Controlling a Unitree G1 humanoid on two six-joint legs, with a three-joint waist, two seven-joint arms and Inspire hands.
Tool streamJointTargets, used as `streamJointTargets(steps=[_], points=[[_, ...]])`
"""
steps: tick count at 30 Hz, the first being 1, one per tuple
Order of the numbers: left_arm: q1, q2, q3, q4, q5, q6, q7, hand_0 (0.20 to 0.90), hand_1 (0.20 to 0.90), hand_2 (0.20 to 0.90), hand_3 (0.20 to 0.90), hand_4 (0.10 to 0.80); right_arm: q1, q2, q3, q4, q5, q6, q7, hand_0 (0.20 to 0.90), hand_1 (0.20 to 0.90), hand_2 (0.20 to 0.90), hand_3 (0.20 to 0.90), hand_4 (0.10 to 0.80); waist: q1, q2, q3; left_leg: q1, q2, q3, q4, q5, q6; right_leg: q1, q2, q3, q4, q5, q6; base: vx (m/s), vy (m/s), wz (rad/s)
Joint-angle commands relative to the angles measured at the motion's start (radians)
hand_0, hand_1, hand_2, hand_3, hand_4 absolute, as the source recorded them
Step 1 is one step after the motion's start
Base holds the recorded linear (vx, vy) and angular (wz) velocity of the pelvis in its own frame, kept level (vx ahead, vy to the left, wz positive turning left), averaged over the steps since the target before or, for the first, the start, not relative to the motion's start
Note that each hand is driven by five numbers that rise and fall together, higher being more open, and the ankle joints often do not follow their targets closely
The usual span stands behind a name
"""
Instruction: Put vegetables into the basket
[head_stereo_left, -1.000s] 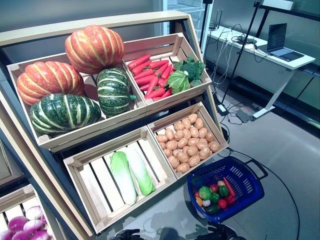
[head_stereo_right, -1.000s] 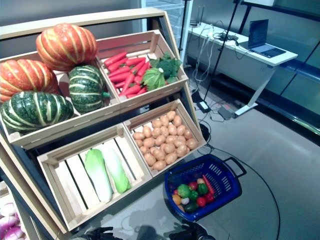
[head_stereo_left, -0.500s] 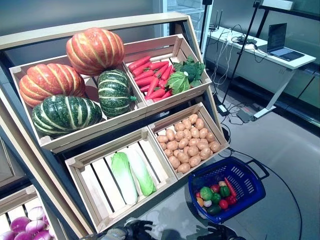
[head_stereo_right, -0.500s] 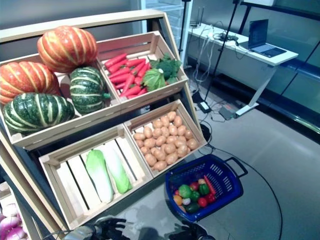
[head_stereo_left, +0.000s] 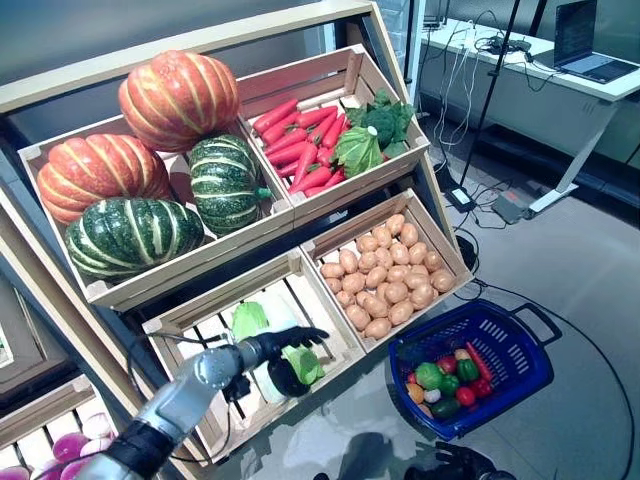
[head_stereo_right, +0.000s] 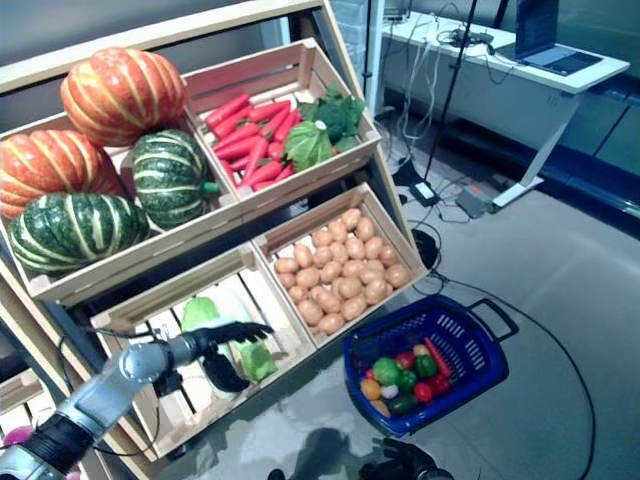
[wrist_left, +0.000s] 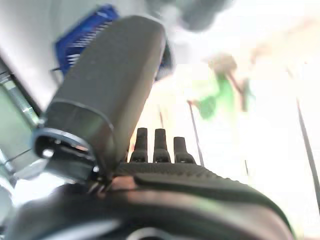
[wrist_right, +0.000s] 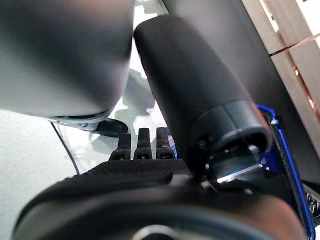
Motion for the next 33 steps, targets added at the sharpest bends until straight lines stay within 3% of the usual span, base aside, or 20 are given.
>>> streamJointTargets(steps=[1,8,15,21,22,25,26,33], points=[[-0.128,0.137,0.091,-0.063,0.211,-0.013,0.032,0.9,0.9,0.9,0.9,0.8,-0.019,-0.004,-0.023,0.019,0.015,-0.083,0.025,0.9,0.9,0.9,0.9,0.8,0.009,-0.043,-0.013,-0.036,0.002,-0.105,0.002,-0.031,-0.035,0.043,-0.073,-0.067,0.007,-0.018,0.065,0.009,-0.044,0.06],[-0.099,0.252,0.147,-0.04,0.453,-0.049,0.118,0.9,0.9,0.9,0.9,0.8,0.0,-0.013,-0.034,0.013,0.044,-0.085,0.031,0.9,0.9,0.9,0.9,0.8,0.02,-0.047,-0.012,-0.043,0.003,-0.111,0.002,-0.027,-0.042,0.043,-0.07,-0.083,0.007,-0.018,0.062,0.01,-0.029,0.09],[-0.106,0.265,0.096,0.06,0.668,-0.038,0.206,0.9,0.9,0.9,0.9,0.8,-0.007,-0.026,-0.017,0.007,0.051,-0.08,0.033,0.9,0.9,0.9,0.9,0.8,0.012,-0.048,0.003,-0.051,0.006,-0.106,0.002,-0.022,-0.046,0.03,-0.063,-0.083,0.007,-0.015,0.057,0.015,-0.006,0.03],[-0.159,0.267,0.037,0.163,0.697,-0.049,0.476,0.9,0.9,0.9,0.9,0.8,-0.033,-0.058,0.004,-0.017,0.07,-0.084,0.028,0.9,0.9,0.9,0.9,0.8,-0.003,-0.044,0.052,-0.085,0.01,-0.099,0.002,-0.011,-0.053,-0.006,-0.054,-0.077,0.007,-0.008,0.047,-0.035,0.006,-0.01],[-0.195,0.267,0.012,0.2,0.692,-0.053,0.591,0.9,0.9,0.9,0.9,0.8,-0.054,-0.07,0.014,-0.026,0.079,-0.098,0.034,0.9,0.9,0.9,0.9,0.8,-0.009,-0.043,0.079,-0.103,0.011,-0.097,0.002,-0.004,-0.055,-0.025,-0.051,-0.074,0.007,-0.003,0.041,-0.156,0.015,-0.01],[-0.269,0.262,-0.026,0.286,0.69,-0.084,0.755,0.9,0.9,0.9,0.9,0.8,-0.095,-0.088,0.029,-0.042,0.099,-0.115,0.041,0.9,0.9,0.9,0.9,0.8,-0.016,-0.043,0.131,-0.136,0.014,-0.099,0.002,0.012,-0.058,-0.056,-0.042,-0.067,0.015,0.003,0.028,-0.177,0.013,0.01],[-0.311,0.253,-0.043,0.349,0.679,-0.113,0.862,0.9,0.9,0.9,0.9,0.8,-0.121,-0.096,0.04,-0.055,0.107,-0.122,0.042,0.9,0.9,0.9,0.9,0.8,-0.022,-0.043,0.164,-0.158,0.016,-0.102,0.002,0.026,-0.059,-0.084,-0.036,-0.057,0.033,0.001,0.02,-0.208,0.015,-0.02],[-0.529,0.218,-0.17,0.585,0.687,-0.151,1.113,0.9,0.9,0.9,0.9,0.8,-0.222,-0.13,0.089,-0.079,0.145,-0.163,0.047,0.9,0.9,0.9,0.9,0.8,-0.038,-0.054,0.283,-0.26,0.018,-0.102,0.017,0.069,-0.074,-0.183,-0.018,-0.04,0.078,-0.004,0.005,-0.173,0.009,-0.07]])
